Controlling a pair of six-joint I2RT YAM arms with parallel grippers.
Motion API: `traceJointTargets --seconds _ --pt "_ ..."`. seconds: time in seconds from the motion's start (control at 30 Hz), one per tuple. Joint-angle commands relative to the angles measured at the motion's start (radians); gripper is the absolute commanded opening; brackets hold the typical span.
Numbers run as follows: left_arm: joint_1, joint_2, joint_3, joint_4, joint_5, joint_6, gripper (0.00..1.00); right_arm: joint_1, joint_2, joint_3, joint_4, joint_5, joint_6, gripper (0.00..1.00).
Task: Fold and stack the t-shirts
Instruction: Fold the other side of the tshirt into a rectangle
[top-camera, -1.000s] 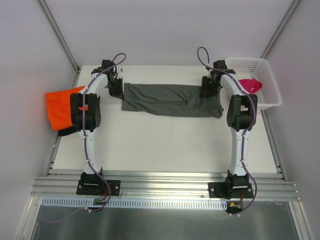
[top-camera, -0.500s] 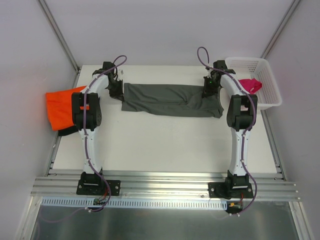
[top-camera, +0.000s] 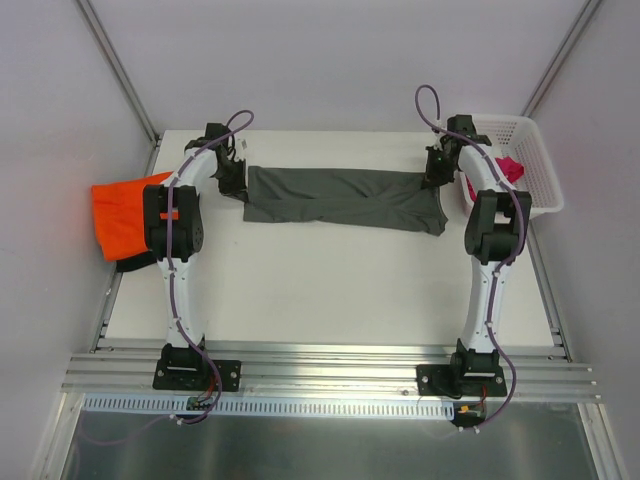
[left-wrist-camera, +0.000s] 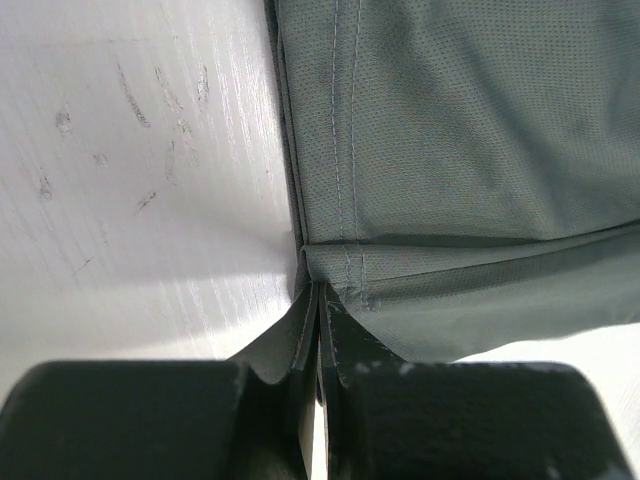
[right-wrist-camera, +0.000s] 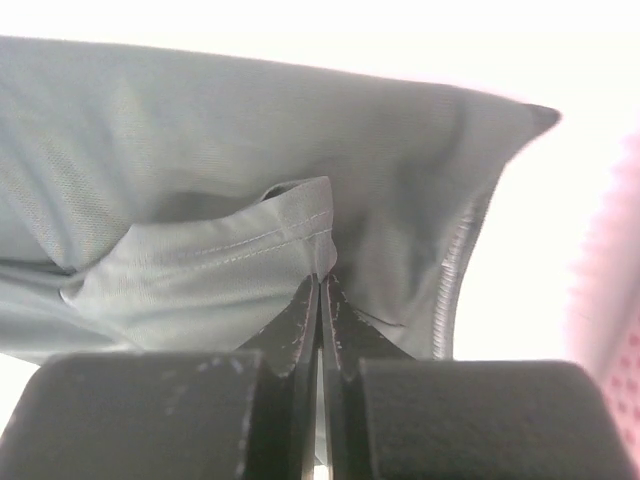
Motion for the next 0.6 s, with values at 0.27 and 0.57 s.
traceJointTargets --seconds 0.27,0.57 --pt "-0.003 -0.033 0.055 -0.003 -0.068 0.016 0.0 -0.002 -0.053 0.025 0.012 0.004 -0.008 0.01" --pt "-0.008 -0.045 0.088 0.014 -0.124 0.01 0.0 0.008 -0.028 0.03 0.016 -0.012 -0.005 0.01"
